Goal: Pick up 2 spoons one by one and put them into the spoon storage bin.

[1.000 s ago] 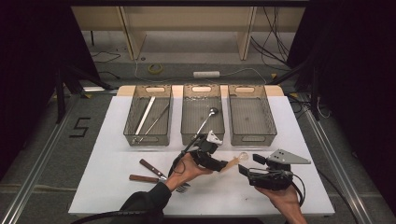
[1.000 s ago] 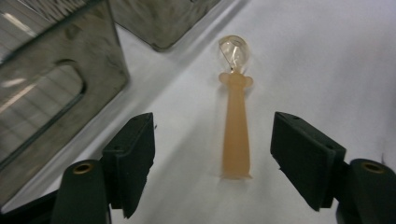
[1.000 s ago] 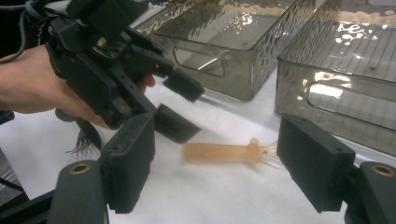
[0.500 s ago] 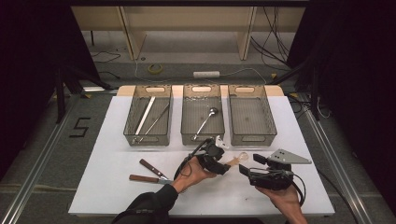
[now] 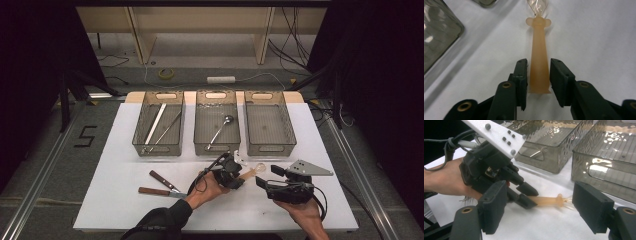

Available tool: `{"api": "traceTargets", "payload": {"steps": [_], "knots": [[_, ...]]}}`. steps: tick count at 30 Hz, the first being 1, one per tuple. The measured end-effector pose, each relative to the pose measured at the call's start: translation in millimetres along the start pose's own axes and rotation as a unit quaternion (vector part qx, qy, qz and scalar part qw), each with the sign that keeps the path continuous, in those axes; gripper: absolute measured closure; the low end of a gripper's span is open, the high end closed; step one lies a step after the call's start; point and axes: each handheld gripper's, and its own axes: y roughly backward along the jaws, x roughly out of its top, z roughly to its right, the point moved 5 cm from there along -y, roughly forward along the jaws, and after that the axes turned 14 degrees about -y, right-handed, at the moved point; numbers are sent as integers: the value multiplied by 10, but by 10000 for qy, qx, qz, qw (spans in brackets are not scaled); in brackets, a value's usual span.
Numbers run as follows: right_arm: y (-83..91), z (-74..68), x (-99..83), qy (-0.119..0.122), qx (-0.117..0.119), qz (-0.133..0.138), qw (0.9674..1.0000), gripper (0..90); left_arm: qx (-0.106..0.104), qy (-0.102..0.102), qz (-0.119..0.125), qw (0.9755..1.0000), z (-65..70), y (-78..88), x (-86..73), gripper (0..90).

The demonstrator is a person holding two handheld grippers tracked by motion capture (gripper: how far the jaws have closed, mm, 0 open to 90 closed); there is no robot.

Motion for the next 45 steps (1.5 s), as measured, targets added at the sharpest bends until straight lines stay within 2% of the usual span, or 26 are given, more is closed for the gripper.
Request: {"api": "traceTargets", "payload": {"steps": [5,8,19,31,45], "knots": [[-3,-3,-1,0,4,-4,10000,289,43,-97,-24,9999,10,4,0,724],[-2,-2,0,-1,2,0,10000,289,52,-88,3,9999,15,8,-4,730],[3,3,1,1,3,-6,10000,289,-61,-95,146,9998,-12,102,1,737],[-1,1,-3,7,1,-12,10000,289,-31,-130,362,9993,-101,332,12,739],[-7,-7,-8,8,8,-18,10000,289,-48,-117,665,9977,-165,687,16,737]]}}
